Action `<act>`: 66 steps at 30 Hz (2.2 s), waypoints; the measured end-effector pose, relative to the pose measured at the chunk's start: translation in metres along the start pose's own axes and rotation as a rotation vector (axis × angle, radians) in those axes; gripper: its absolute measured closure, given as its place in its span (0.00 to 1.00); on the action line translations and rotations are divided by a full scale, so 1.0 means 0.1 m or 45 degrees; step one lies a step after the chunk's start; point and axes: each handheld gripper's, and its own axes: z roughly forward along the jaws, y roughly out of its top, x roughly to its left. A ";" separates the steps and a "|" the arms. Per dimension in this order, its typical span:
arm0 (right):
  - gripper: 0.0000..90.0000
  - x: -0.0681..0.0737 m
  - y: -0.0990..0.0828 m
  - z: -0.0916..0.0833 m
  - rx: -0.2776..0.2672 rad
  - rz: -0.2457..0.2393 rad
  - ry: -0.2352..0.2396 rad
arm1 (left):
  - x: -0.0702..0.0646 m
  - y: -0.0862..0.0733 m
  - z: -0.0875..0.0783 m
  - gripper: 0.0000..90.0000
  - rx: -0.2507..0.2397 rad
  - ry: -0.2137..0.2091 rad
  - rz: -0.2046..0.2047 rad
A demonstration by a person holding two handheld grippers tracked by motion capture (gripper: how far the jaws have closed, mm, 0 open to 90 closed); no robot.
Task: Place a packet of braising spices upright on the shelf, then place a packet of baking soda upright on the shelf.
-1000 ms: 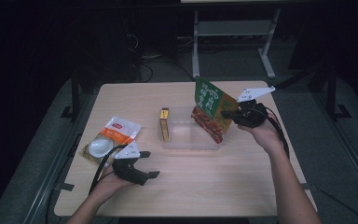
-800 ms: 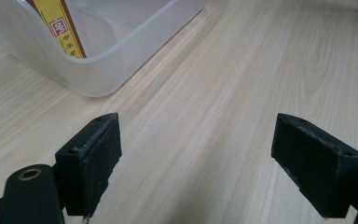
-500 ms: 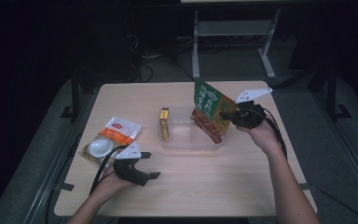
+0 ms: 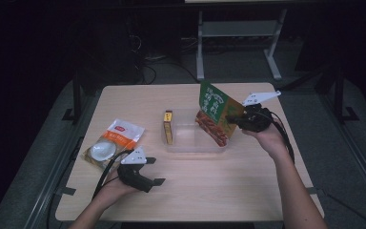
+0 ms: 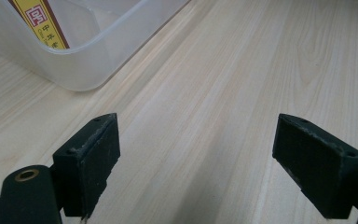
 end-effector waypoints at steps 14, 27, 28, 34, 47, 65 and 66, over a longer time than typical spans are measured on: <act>0.42 0.02 -0.07 -0.12 -0.026 0.046 -0.037 | -0.01 0.02 -0.01 0.14 -0.010 -0.017 -0.026; 0.31 0.14 -0.31 -0.19 -0.002 0.055 -0.101 | 0.02 0.03 -0.09 0.14 0.006 0.008 0.000; 0.30 0.15 -0.37 -0.19 0.014 0.060 -0.107 | 0.02 0.03 -0.10 0.14 0.009 0.009 0.008; 0.30 0.21 -0.57 -0.20 0.041 0.086 -0.085 | 0.03 0.01 -0.17 0.14 0.001 0.005 0.000; 0.26 0.48 -0.93 -0.18 0.066 0.052 -0.059 | 0.03 -0.07 -0.26 0.15 0.062 0.062 -0.014; 0.25 0.76 -1.29 -0.11 0.151 0.081 0.055 | 0.22 -0.11 -0.44 0.15 0.047 0.174 -0.109; 0.25 0.76 -1.29 -0.11 0.148 0.080 0.057 | 0.23 -0.11 -0.46 0.15 0.041 0.186 -0.116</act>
